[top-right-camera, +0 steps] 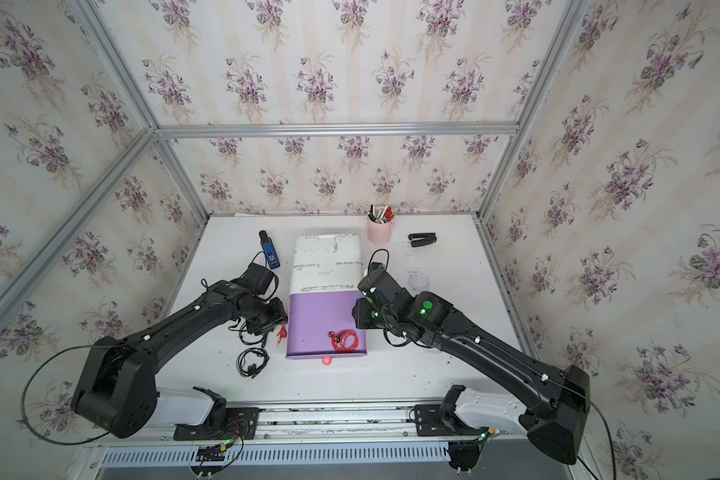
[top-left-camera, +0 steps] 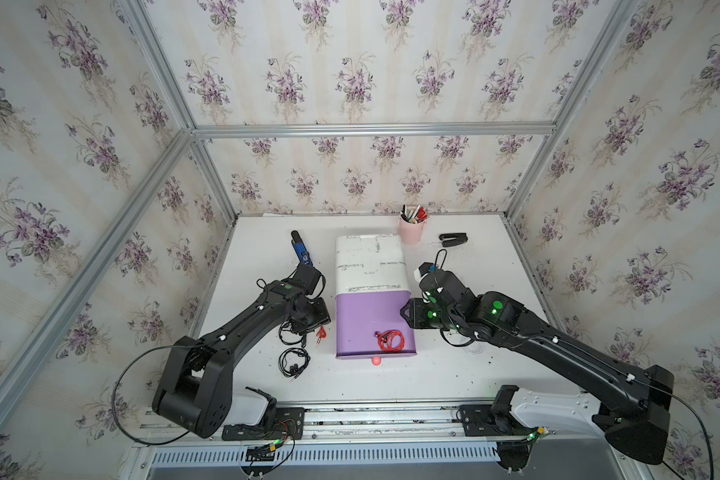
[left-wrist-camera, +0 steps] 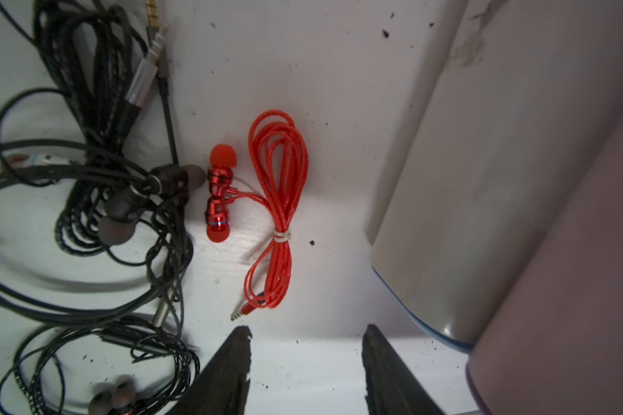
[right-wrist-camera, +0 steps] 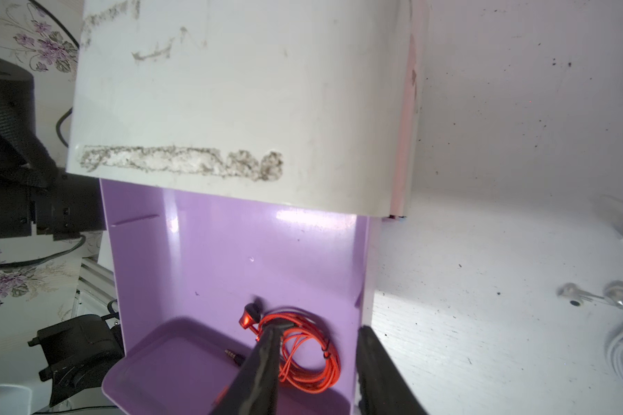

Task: Place the wired earphones into the drawer by color
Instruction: Pick up the wired earphones from the center of the board.

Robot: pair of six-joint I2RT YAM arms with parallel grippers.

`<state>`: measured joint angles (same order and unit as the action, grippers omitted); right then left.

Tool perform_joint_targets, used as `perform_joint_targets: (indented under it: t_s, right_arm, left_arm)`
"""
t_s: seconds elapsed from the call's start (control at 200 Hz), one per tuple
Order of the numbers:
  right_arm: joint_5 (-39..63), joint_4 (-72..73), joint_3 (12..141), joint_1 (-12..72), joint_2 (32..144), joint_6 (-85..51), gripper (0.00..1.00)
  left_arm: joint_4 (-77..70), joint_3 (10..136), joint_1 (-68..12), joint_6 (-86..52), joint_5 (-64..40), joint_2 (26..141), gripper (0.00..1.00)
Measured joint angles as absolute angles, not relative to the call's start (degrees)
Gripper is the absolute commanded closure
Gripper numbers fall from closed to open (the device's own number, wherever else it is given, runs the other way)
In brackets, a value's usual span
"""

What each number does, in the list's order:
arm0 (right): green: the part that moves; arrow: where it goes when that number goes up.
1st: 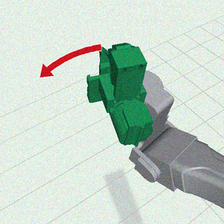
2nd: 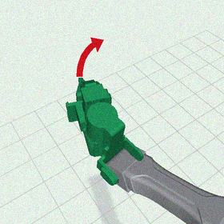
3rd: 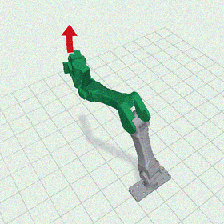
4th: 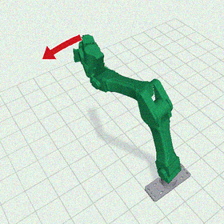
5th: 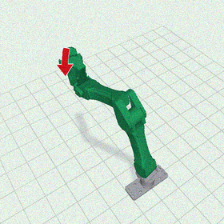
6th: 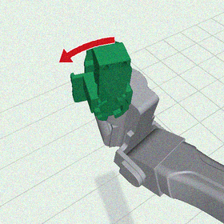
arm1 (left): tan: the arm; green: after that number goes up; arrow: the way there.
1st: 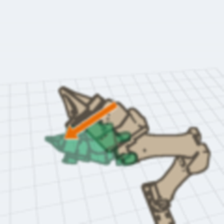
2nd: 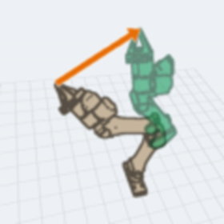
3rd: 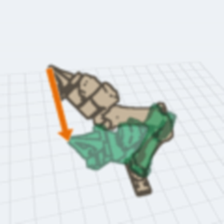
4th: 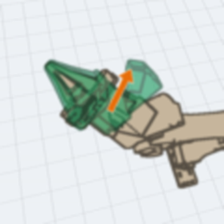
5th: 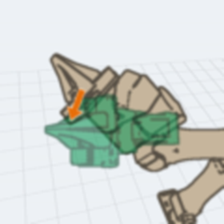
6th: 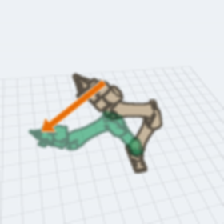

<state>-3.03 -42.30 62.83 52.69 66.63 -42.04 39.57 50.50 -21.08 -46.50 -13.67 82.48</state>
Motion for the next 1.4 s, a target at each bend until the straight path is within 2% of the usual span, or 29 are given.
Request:
perform_joint_targets:
  t_s: [0.34,0.45,0.829,1.004,1.404]
  right_arm:
    - [-3.0,-42.2,61.4,52.7,65.6,-42.0,0.61]
    - [-3.0,-42.3,61.2,52.6,65.6,-42.0,0.61]
    - [-3.0,-42.2,61.0,52.5,65.5,-42.1,0.62]
    - [-3.0,-42.2,60.7,52.5,65.3,-42.2,0.62]
    - [-3.2,-42.2,60.6,52.5,65.1,-42.3,0.62]
  left_arm:
    - [35.5,50.3,-21.1,-46.2,-12.6,91.3,0.50]
    - [34.9,50.5,-21.1,-45.8,-12.4,92.8,0.53]
    - [35.2,50.9,-21.1,-44.1,-10.5,93.5,0.83]
    - [35.7,50.5,-21.1,-42.7,-10.2,90.8,0.91]
    - [47.6,57.3,-21.1,-39.0,-10.0,72.4,0.92]
